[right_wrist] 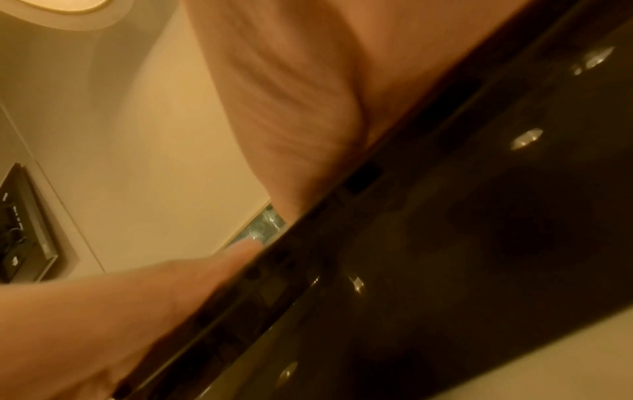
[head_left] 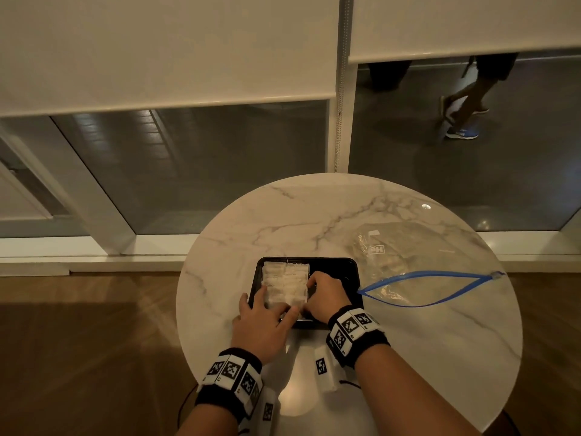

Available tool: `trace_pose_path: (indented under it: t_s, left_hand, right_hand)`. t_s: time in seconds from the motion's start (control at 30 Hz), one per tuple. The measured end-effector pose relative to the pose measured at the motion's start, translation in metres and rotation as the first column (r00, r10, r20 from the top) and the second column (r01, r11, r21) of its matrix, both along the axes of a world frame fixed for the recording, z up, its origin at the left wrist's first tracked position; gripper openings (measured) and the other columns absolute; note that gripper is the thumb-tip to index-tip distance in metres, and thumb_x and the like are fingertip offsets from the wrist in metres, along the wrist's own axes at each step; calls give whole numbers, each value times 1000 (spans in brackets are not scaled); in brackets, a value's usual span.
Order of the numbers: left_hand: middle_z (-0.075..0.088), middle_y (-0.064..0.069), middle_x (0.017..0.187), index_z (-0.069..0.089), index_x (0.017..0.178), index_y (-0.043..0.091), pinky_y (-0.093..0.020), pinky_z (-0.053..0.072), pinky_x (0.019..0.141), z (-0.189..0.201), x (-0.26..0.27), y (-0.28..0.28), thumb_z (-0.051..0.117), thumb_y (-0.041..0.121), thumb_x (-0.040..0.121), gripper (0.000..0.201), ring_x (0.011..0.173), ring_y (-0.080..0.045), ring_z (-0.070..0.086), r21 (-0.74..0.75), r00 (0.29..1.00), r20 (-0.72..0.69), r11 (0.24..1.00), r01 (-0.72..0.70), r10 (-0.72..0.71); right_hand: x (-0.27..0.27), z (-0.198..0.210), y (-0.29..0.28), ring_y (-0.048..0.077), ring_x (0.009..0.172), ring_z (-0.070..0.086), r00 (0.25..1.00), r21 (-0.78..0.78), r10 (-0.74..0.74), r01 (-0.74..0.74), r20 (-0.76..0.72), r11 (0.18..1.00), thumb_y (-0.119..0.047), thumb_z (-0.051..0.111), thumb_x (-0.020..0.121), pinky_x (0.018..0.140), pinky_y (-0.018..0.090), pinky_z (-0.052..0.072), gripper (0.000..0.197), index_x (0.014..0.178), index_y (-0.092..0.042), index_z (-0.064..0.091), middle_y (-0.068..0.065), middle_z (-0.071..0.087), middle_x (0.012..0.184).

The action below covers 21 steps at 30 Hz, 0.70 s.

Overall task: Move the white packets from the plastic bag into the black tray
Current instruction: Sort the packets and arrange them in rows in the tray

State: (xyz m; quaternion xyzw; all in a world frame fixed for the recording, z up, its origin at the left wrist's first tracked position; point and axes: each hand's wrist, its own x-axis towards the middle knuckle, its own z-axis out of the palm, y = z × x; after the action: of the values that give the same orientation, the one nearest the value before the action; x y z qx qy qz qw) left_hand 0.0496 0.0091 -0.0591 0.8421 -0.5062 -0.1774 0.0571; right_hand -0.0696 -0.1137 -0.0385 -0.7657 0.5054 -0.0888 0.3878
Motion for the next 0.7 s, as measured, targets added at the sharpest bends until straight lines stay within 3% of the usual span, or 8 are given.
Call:
trace_pose_path:
  t_s: [0.2,0.27,0.33,0.43,0.53,0.63,0.7]
  left_hand:
    - [15,-2,166,53,132,53,-57,18,121,11,-4,0,-7,89,73,91,150,-38,3,24,1000,-14,1000,-3,3]
    - [10,-1,167,51,134,56,-55,16,122,15,-6,1,-1,87,80,81,150,-40,0,47,999,-42,999,-13,15]
    - [8,1,168,50,135,57,-55,16,122,13,-5,1,11,79,91,62,150,-41,-1,44,997,-67,998,-40,43]
    - [14,-1,167,43,136,61,-58,15,121,3,0,-1,-9,84,80,79,151,-39,0,5,997,-66,999,-41,41]
    - [20,1,166,35,137,62,-58,14,120,-5,3,-2,-17,83,79,81,152,-38,2,-15,997,-62,999,-44,43]
    - [14,-3,167,43,136,58,-55,15,122,0,0,0,0,82,86,70,151,-40,1,3,997,-55,999,-50,50]
    - [12,-4,167,45,134,57,-55,16,122,5,-2,1,-1,87,79,79,151,-41,1,0,999,-42,1000,-28,28]
  right_hand:
    - [5,-2,-2,23,97,62,999,-26,-24,23,-40,999,-6,72,79,81,29,54,32,106,-16,59,5,62,107]
    - [6,-3,-2,24,98,62,999,-41,-36,34,-32,999,-6,70,81,80,28,52,29,107,-15,61,6,62,107]
    - [7,-5,-2,22,93,61,999,-53,-53,53,-10,997,-4,69,81,79,28,53,26,103,-16,62,5,63,104]
    - [8,-6,-2,18,82,59,998,-58,-68,68,8,996,-2,69,79,74,29,54,22,92,-18,61,2,63,94]
    - [7,-5,-2,17,79,62,996,-65,-78,80,35,995,-2,67,78,70,29,55,20,85,-20,60,1,64,87]
    - [7,-6,-3,18,79,66,994,-64,-84,88,66,994,-3,70,76,72,30,57,27,80,-25,57,1,68,82]
    - [8,-8,-5,16,76,67,993,-60,-94,99,78,993,-5,76,73,73,33,59,32,77,-28,55,0,69,79]
